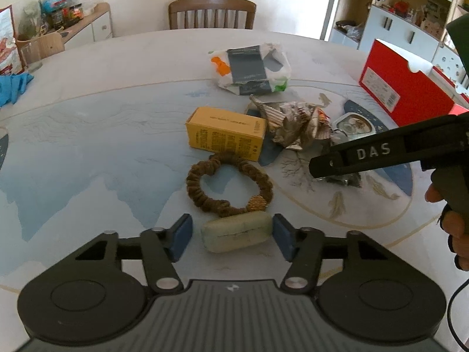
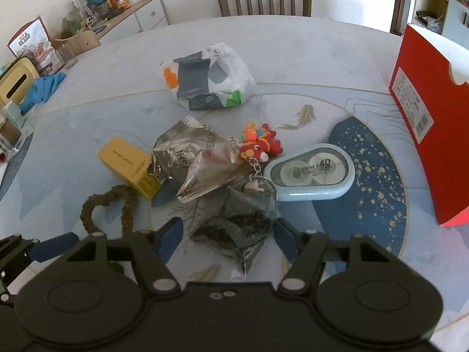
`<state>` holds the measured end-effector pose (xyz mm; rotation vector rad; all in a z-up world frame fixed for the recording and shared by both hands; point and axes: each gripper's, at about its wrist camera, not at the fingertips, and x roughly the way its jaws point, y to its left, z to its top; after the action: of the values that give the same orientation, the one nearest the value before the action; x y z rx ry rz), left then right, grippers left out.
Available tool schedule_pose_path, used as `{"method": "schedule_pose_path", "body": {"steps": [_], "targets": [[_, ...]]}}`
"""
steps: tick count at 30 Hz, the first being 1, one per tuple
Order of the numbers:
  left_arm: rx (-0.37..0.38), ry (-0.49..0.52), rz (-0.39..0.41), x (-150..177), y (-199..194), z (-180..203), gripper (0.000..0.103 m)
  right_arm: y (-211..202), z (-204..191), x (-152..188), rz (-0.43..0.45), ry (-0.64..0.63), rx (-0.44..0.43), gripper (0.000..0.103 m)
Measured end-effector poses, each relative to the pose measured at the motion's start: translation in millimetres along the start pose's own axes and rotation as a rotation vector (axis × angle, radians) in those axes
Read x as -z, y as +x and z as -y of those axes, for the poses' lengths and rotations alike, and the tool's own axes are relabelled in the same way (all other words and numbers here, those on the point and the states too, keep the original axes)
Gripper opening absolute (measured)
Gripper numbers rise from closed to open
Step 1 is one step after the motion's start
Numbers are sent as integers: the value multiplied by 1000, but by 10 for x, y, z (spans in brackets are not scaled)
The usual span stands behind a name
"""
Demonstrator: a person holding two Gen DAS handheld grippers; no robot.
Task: Organize objects
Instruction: 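Grasp the pale green soap bar with left gripper while right grasps black-filled clear bag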
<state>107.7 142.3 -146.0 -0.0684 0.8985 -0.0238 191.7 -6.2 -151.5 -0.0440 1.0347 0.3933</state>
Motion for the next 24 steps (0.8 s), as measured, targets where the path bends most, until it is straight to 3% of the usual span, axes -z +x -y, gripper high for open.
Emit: {"method": "schedule_pose_path", "body": {"steps": [13, 24], "targets": [[8, -4, -13, 14, -33, 41, 51, -160, 128, 90, 9, -1, 10, 34], [42, -5, 20, -119, -265, 195, 51, -563, 331, 235, 25, 31, -16, 31]]}}
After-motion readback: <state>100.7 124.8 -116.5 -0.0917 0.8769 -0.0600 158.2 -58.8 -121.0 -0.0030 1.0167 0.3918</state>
